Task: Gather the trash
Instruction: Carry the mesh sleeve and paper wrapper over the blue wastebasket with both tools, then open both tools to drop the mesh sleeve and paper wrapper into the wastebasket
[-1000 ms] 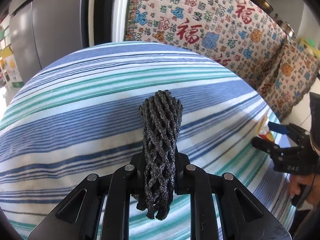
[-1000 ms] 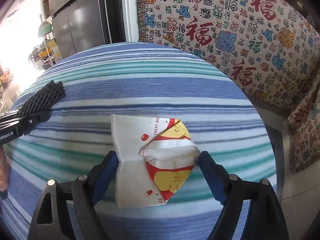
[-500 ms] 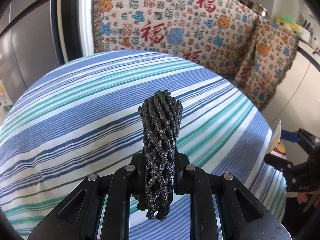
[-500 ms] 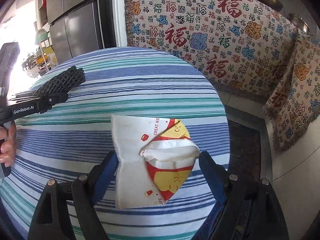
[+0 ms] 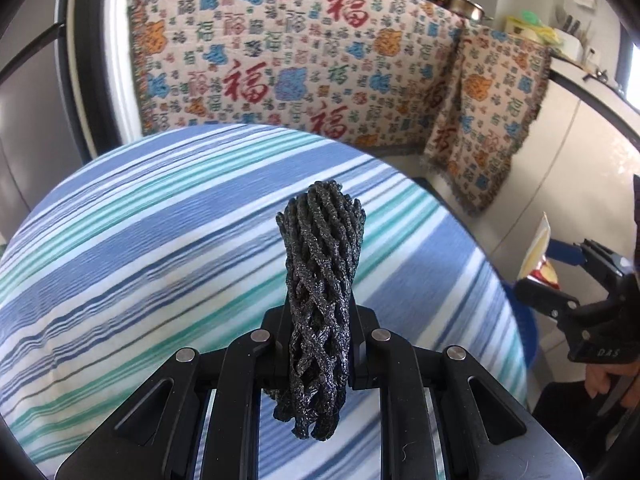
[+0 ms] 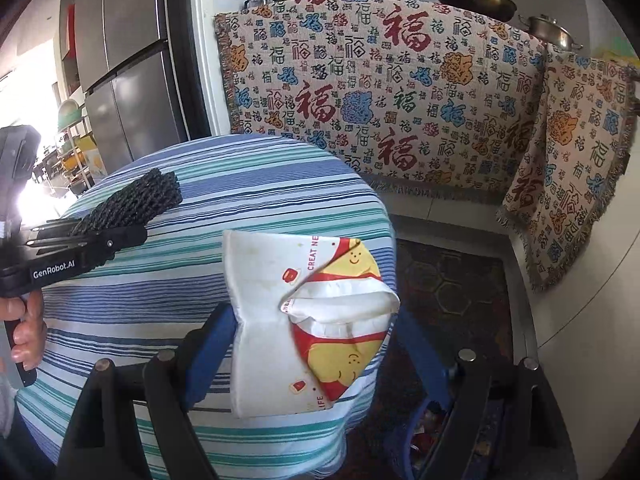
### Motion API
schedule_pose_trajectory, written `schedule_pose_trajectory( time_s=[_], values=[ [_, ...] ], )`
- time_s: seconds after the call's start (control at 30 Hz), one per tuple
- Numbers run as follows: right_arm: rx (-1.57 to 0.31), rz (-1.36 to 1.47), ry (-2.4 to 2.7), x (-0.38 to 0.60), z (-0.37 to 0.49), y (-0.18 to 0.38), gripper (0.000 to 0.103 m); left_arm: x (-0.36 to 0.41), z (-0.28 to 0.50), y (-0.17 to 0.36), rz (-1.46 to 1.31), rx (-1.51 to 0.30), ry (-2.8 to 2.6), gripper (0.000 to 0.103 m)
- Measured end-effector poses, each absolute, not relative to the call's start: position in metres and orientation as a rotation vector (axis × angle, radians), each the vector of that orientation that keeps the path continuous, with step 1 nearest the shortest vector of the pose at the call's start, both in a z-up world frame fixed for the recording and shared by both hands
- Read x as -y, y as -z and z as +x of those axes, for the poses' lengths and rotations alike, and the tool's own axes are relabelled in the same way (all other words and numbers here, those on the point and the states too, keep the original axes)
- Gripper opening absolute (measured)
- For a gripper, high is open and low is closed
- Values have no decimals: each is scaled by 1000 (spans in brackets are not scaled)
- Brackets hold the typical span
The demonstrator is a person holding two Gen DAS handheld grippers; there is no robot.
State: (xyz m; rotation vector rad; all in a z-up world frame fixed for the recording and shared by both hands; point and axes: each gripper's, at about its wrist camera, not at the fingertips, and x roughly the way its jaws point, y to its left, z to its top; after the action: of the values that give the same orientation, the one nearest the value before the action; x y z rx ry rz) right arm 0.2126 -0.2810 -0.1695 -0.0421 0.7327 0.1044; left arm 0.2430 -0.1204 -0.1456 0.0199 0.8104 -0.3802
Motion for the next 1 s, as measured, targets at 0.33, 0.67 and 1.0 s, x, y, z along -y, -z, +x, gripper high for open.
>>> schedule_pose_trajectory(
  time_s=[0.33, 0.67, 1.0],
  values=[
    [-753, 8, 147, 396, 170, 162, 85, 237, 228, 128, 23, -841, 636, 16],
    [-843, 31, 269, 483, 128, 191, 85, 373, 220, 160, 52, -937, 847, 16],
    [-953, 55, 225, 518, 126, 232, 85, 447, 226, 202, 119, -1028, 909, 17]
  ],
)
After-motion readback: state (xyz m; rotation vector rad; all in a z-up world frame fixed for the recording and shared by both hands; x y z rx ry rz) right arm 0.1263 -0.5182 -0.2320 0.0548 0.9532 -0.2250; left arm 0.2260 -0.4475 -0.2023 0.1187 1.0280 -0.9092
